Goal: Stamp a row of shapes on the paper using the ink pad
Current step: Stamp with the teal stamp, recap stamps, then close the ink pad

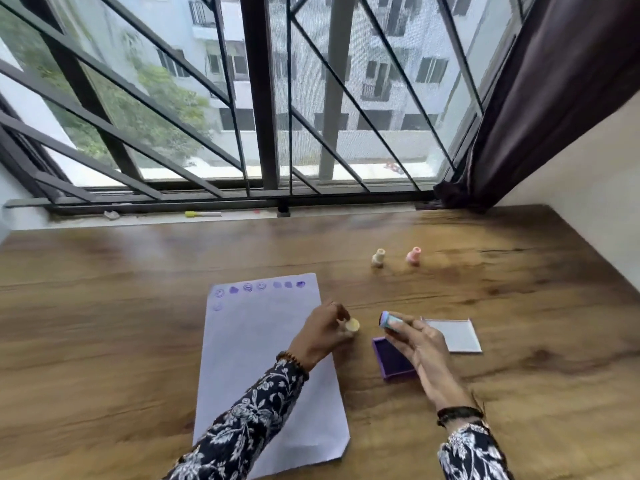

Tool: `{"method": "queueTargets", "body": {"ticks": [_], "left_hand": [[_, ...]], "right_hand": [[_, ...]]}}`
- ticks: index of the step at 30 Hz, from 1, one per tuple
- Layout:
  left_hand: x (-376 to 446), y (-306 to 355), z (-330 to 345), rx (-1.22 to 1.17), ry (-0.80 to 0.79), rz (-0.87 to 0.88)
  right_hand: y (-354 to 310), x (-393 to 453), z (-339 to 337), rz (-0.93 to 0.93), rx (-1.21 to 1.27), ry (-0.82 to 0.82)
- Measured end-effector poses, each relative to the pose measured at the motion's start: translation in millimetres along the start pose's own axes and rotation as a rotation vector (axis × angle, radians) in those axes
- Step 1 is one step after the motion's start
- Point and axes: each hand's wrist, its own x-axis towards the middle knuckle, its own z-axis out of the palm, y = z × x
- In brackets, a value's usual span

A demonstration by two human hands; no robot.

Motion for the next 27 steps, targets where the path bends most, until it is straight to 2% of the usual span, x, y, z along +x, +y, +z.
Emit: {"method": "queueTargets", "body": {"ticks": [5,9,11,18,23,27], "left_hand": [[-8,15,9,-0.289,0.076,-0.171],[-14,27,9,-1.007,0.053,-0.344],[-17,29,8,-1.203,0.036,-0.373],[-18,34,2,-1.207,0.011,-0.359],[-16,35,-8,-1.123,0.018,-0.255],[-15,37,-13,-1.193,0.029,-0.209]], "right_hand": [[-6,2,3,-0.046,-0.141,-0.058],[-13,0,8,-0.102,-0.090,-0.121],[-16,-1,11,-0.144,-0.098,-0.163],[-28,-7,21,-0.252,-0.258,-0.230],[-38,-8,26,-0.224,-0.220,-0.265],[-45,-7,29,-0.188,-0.167,-0.296]]}}
